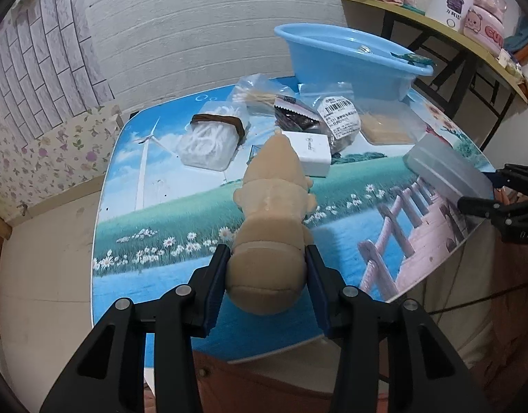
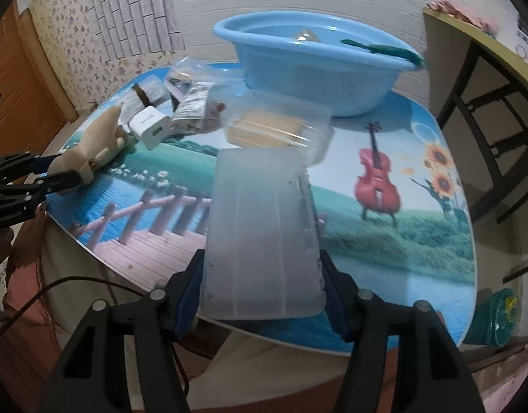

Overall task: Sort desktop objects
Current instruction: 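Lift the plush doll and clear box and carry both over the basin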

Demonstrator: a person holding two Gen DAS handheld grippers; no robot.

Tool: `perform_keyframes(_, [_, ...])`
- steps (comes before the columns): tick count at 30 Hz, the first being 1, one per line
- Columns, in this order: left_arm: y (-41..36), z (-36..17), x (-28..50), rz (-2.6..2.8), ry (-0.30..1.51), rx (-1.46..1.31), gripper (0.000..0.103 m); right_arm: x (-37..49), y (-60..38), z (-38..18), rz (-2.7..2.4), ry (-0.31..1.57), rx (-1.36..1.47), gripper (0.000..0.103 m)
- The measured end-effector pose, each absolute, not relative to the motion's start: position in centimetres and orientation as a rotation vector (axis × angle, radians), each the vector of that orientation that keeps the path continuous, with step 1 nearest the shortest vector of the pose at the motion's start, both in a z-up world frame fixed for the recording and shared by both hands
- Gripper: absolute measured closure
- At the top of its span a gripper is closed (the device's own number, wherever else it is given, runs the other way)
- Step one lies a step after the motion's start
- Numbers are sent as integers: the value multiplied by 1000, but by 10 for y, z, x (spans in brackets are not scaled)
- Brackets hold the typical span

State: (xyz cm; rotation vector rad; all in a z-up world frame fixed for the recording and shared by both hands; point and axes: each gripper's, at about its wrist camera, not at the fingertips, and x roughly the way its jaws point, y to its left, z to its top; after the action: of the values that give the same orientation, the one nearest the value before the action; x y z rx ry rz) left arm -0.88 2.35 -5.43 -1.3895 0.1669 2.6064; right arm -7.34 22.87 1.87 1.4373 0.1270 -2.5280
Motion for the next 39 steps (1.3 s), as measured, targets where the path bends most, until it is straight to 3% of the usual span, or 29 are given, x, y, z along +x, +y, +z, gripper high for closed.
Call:
perform_keyframes(9, [33, -53, -5, 2599, 231, -1398, 60, -66, 271, 18, -2643, 30, 1492, 42])
perform_keyframes(13, [37, -57, -10, 2601, 253, -1413, 54, -68, 274, 18, -2627, -36, 1481, 42])
perform_keyframes(17, [40, -61, -14, 2588, 250, -1418, 54, -68, 265, 16, -2617, -2, 1465, 41])
perform_keyframes(29, [45, -73, -26, 2594, 225, -1419, 53, -72, 256, 3, -2629, 89, 1436, 24])
perform_keyframes(31, [42, -72, -27, 2594, 187, -1430, 57, -72, 258, 5, -2634, 75, 1425, 30])
perform_keyframes(32, [42, -72, -27, 2598, 183, -1432, 57, -71, 260, 7, -2640, 62, 1415, 42])
perform_keyframes(39, [39, -47, -19, 2652, 161, -1341, 58, -66, 271, 21, -2659, -47, 1337, 43])
